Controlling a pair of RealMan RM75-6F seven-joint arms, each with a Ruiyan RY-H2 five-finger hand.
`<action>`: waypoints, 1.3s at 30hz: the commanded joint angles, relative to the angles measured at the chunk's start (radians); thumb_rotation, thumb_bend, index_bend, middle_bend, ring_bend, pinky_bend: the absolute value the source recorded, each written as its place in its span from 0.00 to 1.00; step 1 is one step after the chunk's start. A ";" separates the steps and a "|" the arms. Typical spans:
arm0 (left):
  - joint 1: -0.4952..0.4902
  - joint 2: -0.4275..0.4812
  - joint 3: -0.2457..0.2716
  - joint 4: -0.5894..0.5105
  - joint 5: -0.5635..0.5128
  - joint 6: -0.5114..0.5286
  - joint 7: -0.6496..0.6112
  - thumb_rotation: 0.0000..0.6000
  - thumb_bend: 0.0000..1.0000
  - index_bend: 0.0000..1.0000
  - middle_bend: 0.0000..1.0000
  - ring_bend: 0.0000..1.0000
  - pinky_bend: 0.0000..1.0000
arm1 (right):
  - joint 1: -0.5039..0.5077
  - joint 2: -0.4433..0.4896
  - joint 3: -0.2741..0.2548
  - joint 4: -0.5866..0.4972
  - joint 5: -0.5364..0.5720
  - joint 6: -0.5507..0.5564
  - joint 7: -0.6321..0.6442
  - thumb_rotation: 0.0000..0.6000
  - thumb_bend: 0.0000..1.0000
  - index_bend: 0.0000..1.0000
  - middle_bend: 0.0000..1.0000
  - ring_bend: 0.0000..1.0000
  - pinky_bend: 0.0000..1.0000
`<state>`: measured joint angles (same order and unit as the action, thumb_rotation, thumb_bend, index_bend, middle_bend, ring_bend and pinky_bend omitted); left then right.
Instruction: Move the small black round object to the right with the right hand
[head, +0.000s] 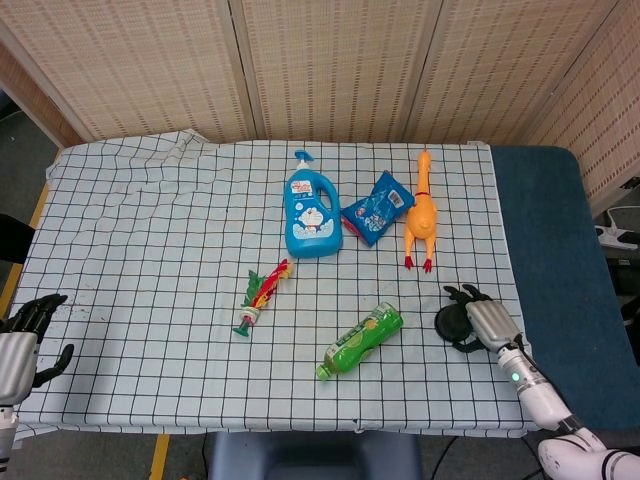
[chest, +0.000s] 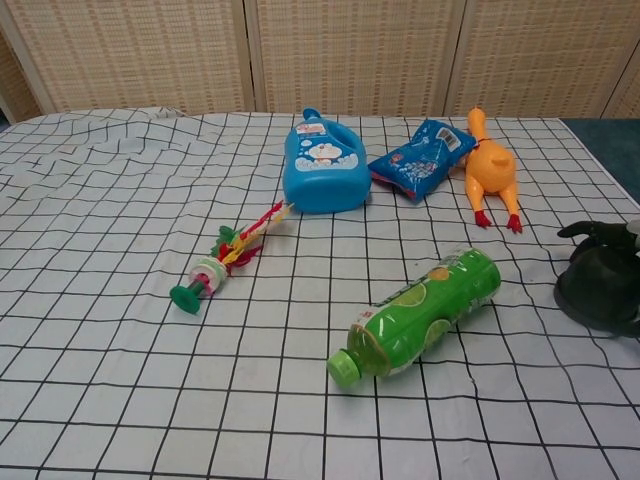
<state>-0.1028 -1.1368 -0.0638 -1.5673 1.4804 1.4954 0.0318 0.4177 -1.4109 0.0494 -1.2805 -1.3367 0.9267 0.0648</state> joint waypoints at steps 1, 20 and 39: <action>0.000 0.000 0.000 0.000 0.000 0.000 0.000 1.00 0.37 0.15 0.14 0.13 0.33 | 0.001 -0.005 0.001 0.006 0.000 0.001 0.000 1.00 0.06 0.13 0.19 0.05 0.21; 0.000 0.000 0.001 -0.001 0.001 0.000 0.001 1.00 0.37 0.15 0.14 0.13 0.33 | -0.024 -0.040 0.005 0.066 -0.059 0.122 0.040 1.00 0.13 0.61 0.53 0.44 0.56; -0.003 0.001 0.005 -0.001 -0.001 -0.012 -0.002 1.00 0.37 0.15 0.14 0.13 0.33 | -0.067 -0.035 0.062 0.116 -0.265 0.549 0.202 1.00 0.14 0.62 0.54 0.45 0.57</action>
<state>-0.1055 -1.1355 -0.0589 -1.5680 1.4797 1.4830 0.0298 0.3629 -1.4661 0.1147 -1.1636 -1.6184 1.5016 0.3060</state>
